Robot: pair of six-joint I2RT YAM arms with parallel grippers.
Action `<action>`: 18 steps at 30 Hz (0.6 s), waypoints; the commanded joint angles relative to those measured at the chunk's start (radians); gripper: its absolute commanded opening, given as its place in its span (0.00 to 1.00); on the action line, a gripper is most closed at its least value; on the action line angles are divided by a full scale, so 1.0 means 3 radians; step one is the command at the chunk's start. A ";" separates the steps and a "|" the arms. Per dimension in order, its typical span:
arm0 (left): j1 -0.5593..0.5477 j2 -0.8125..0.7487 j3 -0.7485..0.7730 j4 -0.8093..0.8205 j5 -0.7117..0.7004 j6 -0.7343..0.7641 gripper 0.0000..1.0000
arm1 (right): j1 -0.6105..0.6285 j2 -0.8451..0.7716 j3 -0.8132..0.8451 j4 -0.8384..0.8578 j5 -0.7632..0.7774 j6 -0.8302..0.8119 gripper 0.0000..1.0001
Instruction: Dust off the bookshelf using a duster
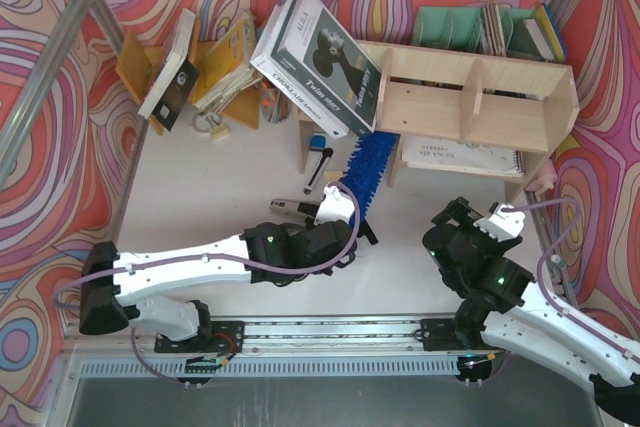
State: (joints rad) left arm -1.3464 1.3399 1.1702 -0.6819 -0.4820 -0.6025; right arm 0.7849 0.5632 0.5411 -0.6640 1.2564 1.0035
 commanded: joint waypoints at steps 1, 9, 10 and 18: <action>-0.0053 0.0065 -0.0237 0.0415 0.0307 0.0214 0.00 | -0.0003 -0.0012 -0.0035 -0.0060 0.0127 0.0085 0.99; -0.0054 -0.0001 -0.0420 0.0456 0.0209 0.0216 0.00 | -0.0003 0.0009 -0.0024 -0.0106 0.0131 0.0135 0.99; -0.0055 -0.0011 -0.0392 0.0440 0.0191 0.0220 0.00 | -0.0003 0.0009 -0.0019 -0.0134 0.0130 0.0165 0.99; -0.0057 -0.0437 -0.0307 0.0470 -0.0145 0.0280 0.00 | -0.0003 -0.0017 -0.0019 -0.0206 0.0130 0.0245 0.99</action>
State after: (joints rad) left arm -1.3468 1.2984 1.0439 -0.6247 -0.4946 -0.5968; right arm 0.7849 0.5640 0.5411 -0.6903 1.2572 1.0439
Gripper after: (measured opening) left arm 0.348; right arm 0.986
